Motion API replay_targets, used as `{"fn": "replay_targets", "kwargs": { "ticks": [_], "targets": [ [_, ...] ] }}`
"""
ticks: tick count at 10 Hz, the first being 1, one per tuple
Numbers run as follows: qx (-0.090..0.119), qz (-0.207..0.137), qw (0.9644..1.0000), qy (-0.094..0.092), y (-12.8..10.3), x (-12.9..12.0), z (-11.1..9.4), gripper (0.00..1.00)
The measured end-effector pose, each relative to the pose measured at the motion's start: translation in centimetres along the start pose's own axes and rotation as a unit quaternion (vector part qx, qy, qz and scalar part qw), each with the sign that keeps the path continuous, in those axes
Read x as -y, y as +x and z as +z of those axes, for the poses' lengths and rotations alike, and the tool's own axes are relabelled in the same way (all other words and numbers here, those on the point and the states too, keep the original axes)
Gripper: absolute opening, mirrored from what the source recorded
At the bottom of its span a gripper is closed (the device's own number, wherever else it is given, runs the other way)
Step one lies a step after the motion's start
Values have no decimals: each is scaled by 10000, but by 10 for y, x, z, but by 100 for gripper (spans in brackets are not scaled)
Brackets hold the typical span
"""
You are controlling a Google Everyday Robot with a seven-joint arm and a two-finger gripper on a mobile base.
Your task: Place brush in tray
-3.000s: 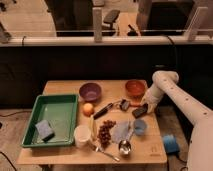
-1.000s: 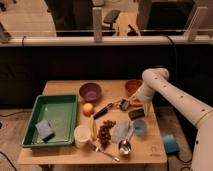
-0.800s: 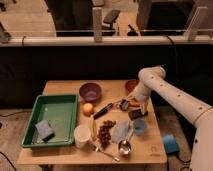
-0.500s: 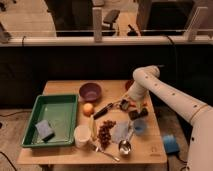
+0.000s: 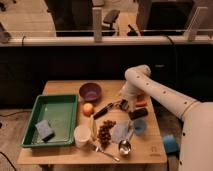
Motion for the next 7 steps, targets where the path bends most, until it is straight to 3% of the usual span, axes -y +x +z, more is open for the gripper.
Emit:
{"fn": "replay_targets", "kwargs": {
  "ticks": [4,7],
  "targets": [
    [50,355,9992,162,-6,17,8,80],
    [93,406,9991,101,-19,29,21,80]
  ]
}}
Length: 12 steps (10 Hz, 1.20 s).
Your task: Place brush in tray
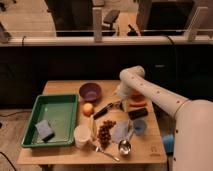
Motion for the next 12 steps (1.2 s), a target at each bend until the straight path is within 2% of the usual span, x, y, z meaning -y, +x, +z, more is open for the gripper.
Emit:
{"fn": "replay_targets", "kwargs": {
  "ticks": [3,4,9,12],
  "targets": [
    [22,-13,9999,-147,-5,4,15,80],
    [43,-3,9998,-181,-6,6,19,75],
    [187,127,9993,-304,7,5,35,24],
    [184,177,9991,-340,11,3,34,1]
  ]
}}
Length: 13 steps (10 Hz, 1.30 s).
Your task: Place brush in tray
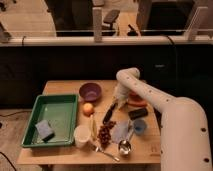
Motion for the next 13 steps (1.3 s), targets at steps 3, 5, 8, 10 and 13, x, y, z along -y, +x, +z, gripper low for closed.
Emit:
{"fn": "replay_targets", "kwargs": {
  "ticks": [3,5,8,10,13],
  "targets": [
    [23,50,10000,9,3,-1,-2,0],
    [44,61,10000,15,5,-2,-2,0],
    [73,55,9999,50,7,-4,-6,0],
    [84,-9,9999,103,5,-4,-13,0],
    [66,-111,9998,164,1,-2,-26,0]
  ]
}}
